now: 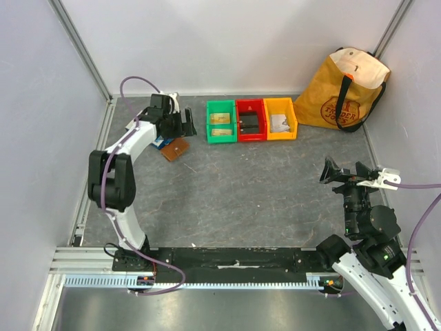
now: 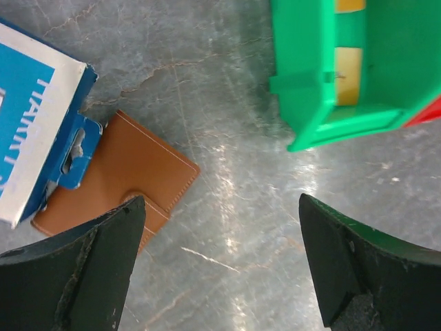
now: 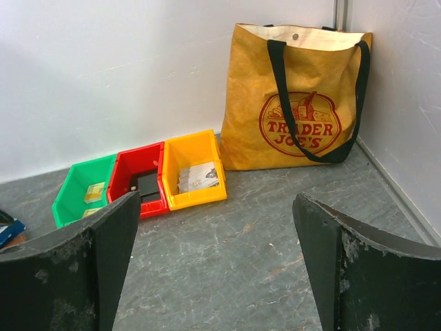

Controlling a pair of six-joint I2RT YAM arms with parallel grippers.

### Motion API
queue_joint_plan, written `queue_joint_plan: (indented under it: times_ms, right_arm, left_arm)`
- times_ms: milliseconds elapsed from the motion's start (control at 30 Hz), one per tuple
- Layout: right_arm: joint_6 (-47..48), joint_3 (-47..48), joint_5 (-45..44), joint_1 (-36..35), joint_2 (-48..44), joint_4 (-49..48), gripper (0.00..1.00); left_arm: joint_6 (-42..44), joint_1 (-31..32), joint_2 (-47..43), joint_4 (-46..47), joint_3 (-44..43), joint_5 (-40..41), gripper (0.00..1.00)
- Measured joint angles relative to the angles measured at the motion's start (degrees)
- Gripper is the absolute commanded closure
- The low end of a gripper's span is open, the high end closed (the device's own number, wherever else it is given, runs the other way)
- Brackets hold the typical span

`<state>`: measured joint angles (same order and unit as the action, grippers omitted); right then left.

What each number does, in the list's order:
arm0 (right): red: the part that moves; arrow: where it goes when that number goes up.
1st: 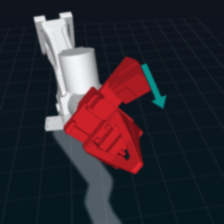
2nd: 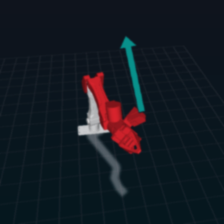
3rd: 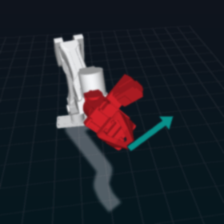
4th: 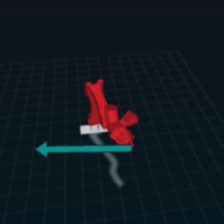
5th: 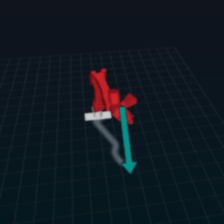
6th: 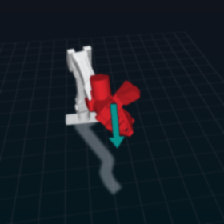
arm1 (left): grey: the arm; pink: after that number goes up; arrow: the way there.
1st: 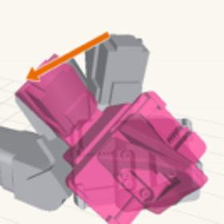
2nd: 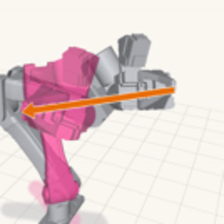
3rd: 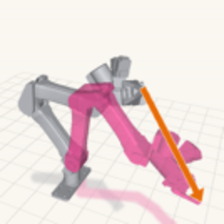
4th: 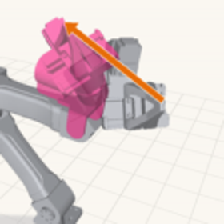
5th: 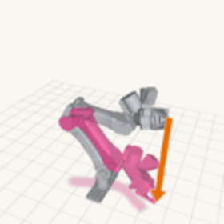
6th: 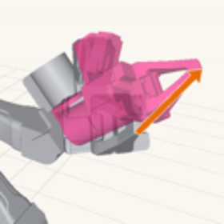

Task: Take the credit cards out of the card holder
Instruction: Move the card holder to the center of the board.

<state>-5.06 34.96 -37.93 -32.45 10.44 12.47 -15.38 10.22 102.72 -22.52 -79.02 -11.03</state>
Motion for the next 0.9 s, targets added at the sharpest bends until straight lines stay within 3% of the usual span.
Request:
queue_joint_plan:
  times_ms: [200, 467, 700, 900]
  right_arm:
    - [0.0, 0.0, 0.7, 0.0, 0.0, 0.0, 0.02]
    - [0.0, 0.0, 0.9, 0.0, -0.2, 0.0, 0.02]
    - [0.0, 0.0, 1.1, 0.0, -0.3, 0.0, 0.02]
    - [0.0, 0.0, 1.2, 0.0, -0.8, 0.0, 0.02]
  left_arm:
    - [4.6, 0.0, 10.2, -3.0, -4.7, 2.0, 0.01]
    - [7.3, 0.0, 12.7, -5.8, -5.5, 3.6, 0.02]
    - [3.9, 1.8, 2.2, -4.1, 8.3, 2.9, 0.03]
    - [-2.2, 7.7, -10.4, -5.1, 21.5, -0.2, 0.03]
